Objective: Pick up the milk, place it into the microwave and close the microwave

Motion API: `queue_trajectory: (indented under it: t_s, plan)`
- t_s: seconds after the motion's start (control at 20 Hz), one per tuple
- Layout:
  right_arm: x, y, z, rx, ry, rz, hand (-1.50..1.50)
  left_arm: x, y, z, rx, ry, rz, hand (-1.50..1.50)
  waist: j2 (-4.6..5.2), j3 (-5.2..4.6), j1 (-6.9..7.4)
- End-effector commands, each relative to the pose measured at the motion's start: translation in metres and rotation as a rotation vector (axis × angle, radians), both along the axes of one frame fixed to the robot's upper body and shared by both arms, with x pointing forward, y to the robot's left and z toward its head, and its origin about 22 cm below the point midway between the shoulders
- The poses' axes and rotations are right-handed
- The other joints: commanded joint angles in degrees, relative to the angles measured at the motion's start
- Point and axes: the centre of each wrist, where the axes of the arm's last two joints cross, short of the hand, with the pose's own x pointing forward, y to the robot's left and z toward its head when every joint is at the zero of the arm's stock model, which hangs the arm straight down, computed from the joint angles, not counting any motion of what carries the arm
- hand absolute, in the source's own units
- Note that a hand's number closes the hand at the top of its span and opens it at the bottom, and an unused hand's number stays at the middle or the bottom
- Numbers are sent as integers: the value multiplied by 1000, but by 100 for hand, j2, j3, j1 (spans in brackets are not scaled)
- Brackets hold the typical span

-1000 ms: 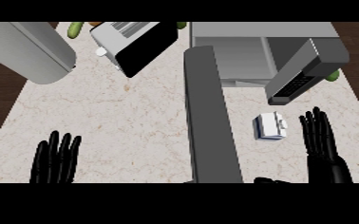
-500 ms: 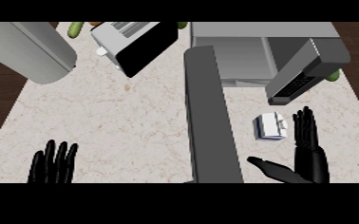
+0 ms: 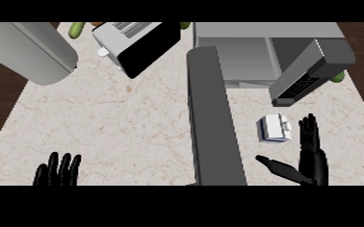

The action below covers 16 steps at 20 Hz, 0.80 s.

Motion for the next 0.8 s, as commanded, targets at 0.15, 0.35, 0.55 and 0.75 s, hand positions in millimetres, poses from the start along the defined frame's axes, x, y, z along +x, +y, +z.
queue_trajectory:
  t_s: [0.15, 0.35, 0.55, 0.75]
  plan:
    - [3, -28, -32, -19, -9, -4, -150, -5, -9, 6, -9, -20, 15, -150, 2, 2, 8]
    - [4, -10, -35, -15, -20, -2, -150, -20, -5, 4, -6, 8, -13, -150, -4, -1, -3]
    - [7, -16, -56, -31, 10, 26, -150, -13, 14, 14, -22, 6, -8, -150, 8, 3, 22]
    - [1, -35, -56, -39, -22, 43, -150, -5, -2, -14, -9, 4, 10, -150, 5, 1, 1]
